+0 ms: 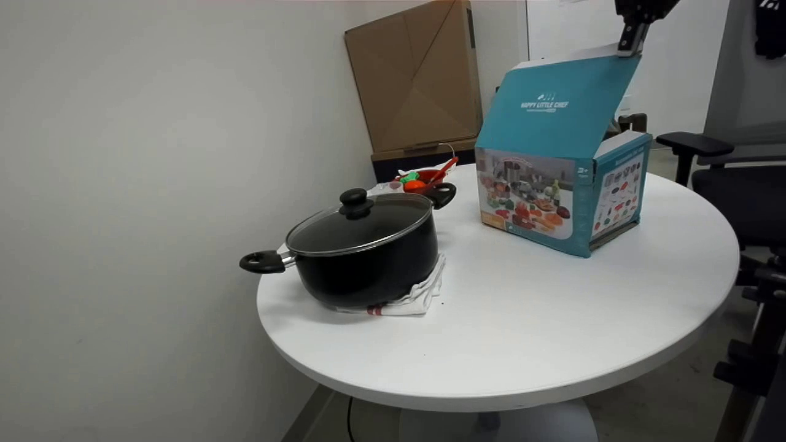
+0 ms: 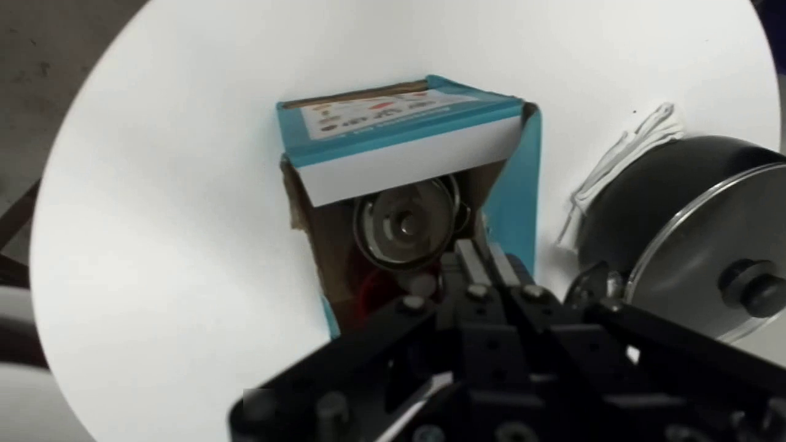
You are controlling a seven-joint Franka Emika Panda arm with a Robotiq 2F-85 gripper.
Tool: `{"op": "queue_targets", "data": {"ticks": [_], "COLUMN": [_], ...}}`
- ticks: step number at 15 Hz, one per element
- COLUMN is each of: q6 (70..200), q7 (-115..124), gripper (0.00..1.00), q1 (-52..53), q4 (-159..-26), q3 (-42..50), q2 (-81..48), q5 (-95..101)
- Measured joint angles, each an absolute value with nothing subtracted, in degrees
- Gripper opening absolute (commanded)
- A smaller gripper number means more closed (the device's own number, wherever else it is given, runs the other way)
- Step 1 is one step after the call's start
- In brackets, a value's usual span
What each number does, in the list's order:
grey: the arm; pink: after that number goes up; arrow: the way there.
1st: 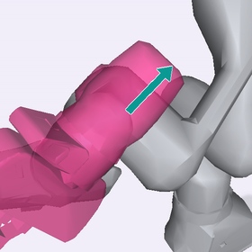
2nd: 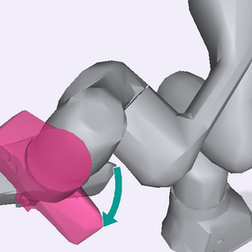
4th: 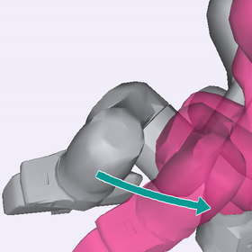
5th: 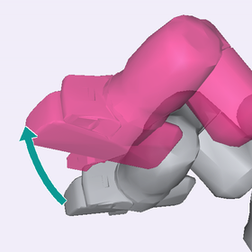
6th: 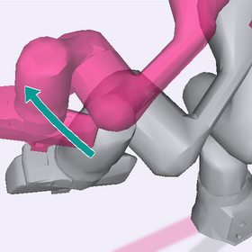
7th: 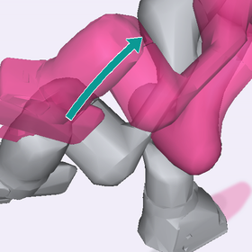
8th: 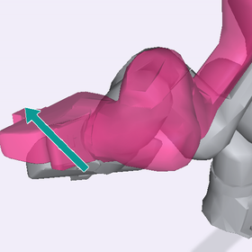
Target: Put the red mug, salt shaker, silver pot, and silver lid in the box then close it
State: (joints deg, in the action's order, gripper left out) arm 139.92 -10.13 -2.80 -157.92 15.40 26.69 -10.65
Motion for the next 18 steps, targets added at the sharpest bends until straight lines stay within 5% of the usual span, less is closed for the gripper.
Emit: {"op": "queue_targets", "data": {"ticks": [15,16,18], "q6": [145.6,145.6,145.6], "q7": [-8.7,-8.1,-7.6], "gripper": [0.01,0.27,0.35], "q1": [-13.6,-13.6,-13.5], "q4": [-157.3,-156.9,-156.2], "q3": [16.1,15.9,15.3], "q2": [6.8,6.4,5.8], "q5": [2.0,2.4,3.0]}}
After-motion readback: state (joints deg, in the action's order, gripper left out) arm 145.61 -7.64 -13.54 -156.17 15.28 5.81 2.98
